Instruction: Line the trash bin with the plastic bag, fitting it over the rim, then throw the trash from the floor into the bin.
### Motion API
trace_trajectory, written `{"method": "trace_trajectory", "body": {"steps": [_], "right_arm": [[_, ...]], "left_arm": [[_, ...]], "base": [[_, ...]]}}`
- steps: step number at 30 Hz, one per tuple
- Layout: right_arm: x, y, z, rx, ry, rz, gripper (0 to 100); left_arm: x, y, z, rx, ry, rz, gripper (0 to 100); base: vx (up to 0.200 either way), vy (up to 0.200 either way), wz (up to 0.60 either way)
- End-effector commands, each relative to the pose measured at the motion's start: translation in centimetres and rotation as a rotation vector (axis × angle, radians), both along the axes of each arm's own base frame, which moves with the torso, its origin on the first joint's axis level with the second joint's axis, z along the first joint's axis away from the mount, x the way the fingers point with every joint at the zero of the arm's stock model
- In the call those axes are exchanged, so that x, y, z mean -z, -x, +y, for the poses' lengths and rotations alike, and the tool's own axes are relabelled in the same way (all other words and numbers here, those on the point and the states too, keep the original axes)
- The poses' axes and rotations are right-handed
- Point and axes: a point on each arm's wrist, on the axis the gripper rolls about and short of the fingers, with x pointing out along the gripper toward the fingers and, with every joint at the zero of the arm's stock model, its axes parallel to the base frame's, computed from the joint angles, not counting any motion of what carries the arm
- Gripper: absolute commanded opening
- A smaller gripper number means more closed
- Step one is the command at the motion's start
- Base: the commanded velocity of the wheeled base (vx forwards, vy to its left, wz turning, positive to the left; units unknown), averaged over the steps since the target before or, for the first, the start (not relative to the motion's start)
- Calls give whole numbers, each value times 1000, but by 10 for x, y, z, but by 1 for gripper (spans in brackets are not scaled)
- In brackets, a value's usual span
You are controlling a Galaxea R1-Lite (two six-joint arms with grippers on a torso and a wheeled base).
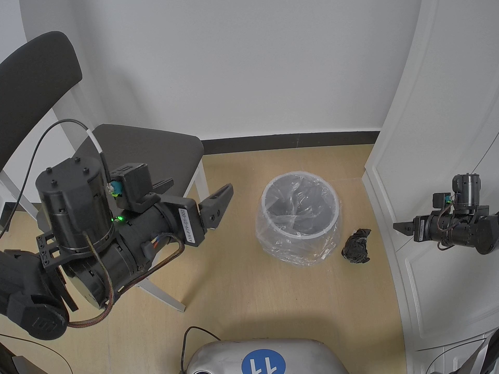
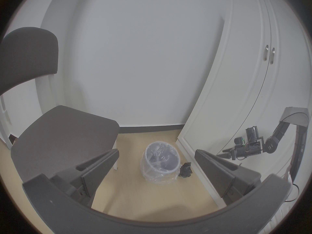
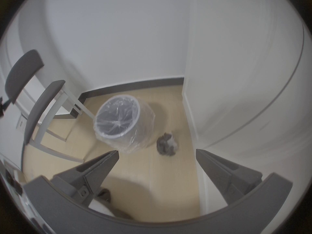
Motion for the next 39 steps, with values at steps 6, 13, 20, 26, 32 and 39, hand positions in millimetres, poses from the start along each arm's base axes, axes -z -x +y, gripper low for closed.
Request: {"method": "trace_trajectory", "body": {"steps": [6,13,20,26,32,39], "right_arm": [[-72,39,41,200,-185,173,100],[-82,66,46,175,-169,111,100],[-84,74,45,165,-173,102,100],[-72,67,46,169,-155,148,100],[-50,40,47,180,-136,213,100],[2,-36,42,155,-154,233,100]], "left_arm": [[3,14,38,-80,-165,-170,100],[-28,37,54,-93,-102,-346,100],[-31,38,57,-100,-86,-358,100],[-32,39,58,-100,-87,-369,100],[-41,40,60,-117,-43,-423,100],[-45,44,65,-122,-33,-456,100]], "base": [[0,0,0],[0,0,0],[86,0,0],[0,0,0],[0,0,0],[0,0,0]]}}
